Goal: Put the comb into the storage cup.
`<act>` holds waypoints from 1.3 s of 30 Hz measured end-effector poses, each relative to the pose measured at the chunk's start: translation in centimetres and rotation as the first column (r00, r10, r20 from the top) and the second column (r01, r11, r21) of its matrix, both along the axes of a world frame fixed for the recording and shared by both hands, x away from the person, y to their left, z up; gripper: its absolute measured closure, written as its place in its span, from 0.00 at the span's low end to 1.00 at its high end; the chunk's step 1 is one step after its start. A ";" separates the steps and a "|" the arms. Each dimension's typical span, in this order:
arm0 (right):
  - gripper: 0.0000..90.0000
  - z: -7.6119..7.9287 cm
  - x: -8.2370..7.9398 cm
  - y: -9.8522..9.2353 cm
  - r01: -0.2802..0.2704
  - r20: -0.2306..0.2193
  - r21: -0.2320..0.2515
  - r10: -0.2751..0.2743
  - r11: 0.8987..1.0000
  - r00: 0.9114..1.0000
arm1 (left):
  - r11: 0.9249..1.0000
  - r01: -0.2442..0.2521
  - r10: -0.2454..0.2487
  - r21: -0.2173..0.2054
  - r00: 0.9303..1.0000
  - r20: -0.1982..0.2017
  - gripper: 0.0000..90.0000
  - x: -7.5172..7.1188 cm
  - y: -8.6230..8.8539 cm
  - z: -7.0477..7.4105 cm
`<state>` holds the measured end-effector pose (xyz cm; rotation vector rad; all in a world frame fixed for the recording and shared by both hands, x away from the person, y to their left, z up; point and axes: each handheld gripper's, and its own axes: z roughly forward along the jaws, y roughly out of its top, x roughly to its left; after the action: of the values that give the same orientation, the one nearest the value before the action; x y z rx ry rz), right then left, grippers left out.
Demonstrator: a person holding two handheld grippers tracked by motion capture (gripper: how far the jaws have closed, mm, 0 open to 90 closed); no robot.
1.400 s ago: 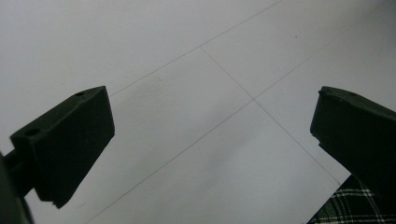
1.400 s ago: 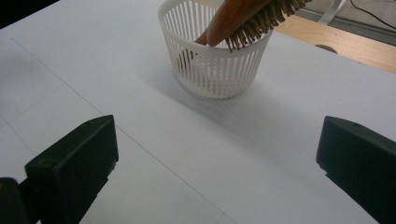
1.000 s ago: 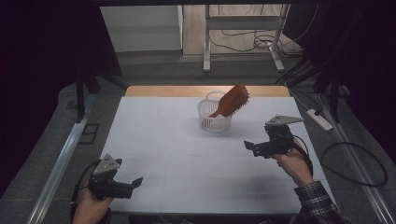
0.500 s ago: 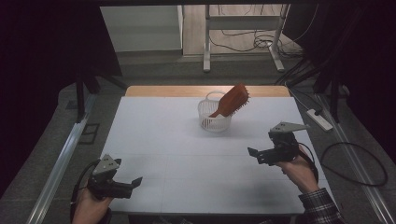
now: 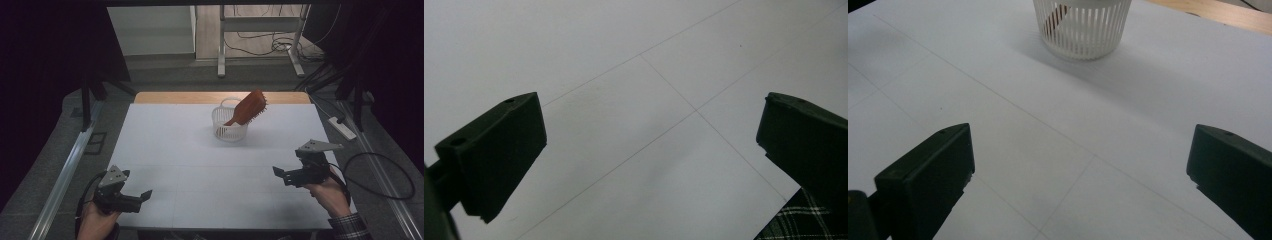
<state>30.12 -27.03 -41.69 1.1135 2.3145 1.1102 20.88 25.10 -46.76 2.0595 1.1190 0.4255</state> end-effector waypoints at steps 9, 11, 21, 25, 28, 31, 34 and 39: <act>0.00 -0.2 -1.2 -1.2 0.020 -0.008 -0.008 -0.020 1.000 1.000 | 1.000 0.002 -0.002 0.000 1.000 0.000 0.00 0.0 0.0 0.0; 0.00 -0.3 -1.5 -1.5 0.029 -0.006 -0.021 -0.029 0.999 1.000 | 1.000 0.003 -0.003 0.001 1.000 -0.001 0.00 0.0 0.0 0.0; 0.00 -0.9 -2.8 -3.0 0.074 -0.028 -0.039 -0.075 0.997 0.997 | 1.000 0.002 -0.002 -0.001 1.000 0.000 0.00 0.0 0.0 0.0; 0.00 -1.3 -3.4 -3.4 0.083 -0.035 -0.050 -0.084 0.995 0.996 | 1.000 0.003 -0.003 -0.002 1.000 0.000 0.00 0.0 0.0 0.0; 0.00 -1.4 -3.7 -3.4 0.085 -0.035 -0.056 -0.087 0.995 0.996 | 1.000 0.002 -0.002 -0.003 1.000 0.001 0.00 0.0 0.0 0.0; 0.00 -1.5 -4.1 -3.6 0.090 -0.029 -0.066 -0.092 0.994 0.995 | 1.000 0.002 -0.002 -0.003 1.000 0.002 0.00 0.0 0.0 0.0; 0.00 -1.6 -4.3 -3.7 0.092 -0.028 -0.072 -0.094 0.993 0.995 | 1.000 0.002 -0.002 -0.003 1.000 0.002 0.00 0.0 0.1 0.0; 0.00 -1.9 -4.8 -4.0 0.108 -0.035 -0.077 -0.111 0.991 0.993 | 1.000 0.002 -0.002 -0.004 1.000 0.002 0.00 0.0 0.1 0.0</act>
<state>25.31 -31.00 -43.59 1.2282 2.2746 0.9612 20.88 25.17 -46.79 2.0562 1.1157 0.4232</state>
